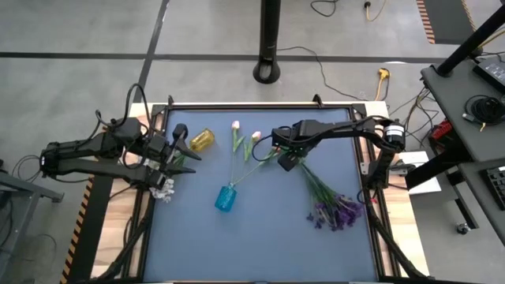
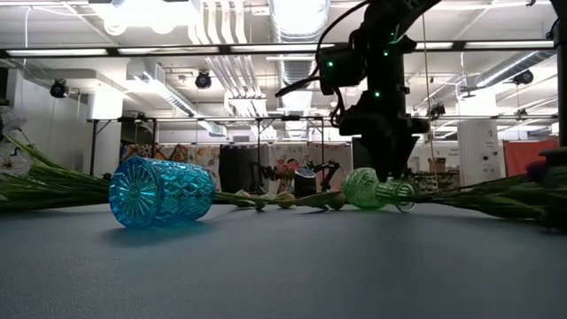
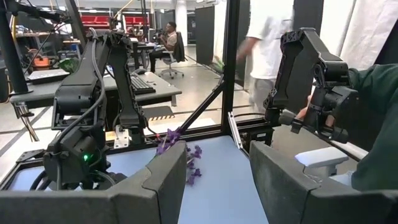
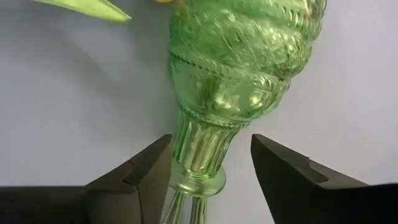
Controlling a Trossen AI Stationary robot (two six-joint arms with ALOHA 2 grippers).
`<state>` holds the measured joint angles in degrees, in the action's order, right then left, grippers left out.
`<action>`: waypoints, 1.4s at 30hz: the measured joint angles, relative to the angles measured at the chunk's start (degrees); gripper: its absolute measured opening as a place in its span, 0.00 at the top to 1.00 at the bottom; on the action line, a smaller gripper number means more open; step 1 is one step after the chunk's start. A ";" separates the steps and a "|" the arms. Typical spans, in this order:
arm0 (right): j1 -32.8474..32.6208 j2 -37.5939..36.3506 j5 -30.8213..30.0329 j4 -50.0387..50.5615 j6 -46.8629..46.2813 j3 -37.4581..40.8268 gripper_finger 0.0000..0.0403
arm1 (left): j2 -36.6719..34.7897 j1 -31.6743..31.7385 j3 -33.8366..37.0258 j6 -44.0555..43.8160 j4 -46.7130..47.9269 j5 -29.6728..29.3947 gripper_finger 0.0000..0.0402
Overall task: Sort flowers into vase by color
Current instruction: Put the green vase with flowers on the table
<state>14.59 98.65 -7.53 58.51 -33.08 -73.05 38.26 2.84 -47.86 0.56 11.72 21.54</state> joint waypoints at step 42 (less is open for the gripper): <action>-11.17 -9.64 10.07 -8.38 -12.54 20.95 0.26 | 17.07 1.07 -2.38 1.90 -1.67 1.97 0.60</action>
<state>3.42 89.01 2.54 50.13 -45.62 -52.10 55.33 3.91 -50.24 2.46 10.05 23.51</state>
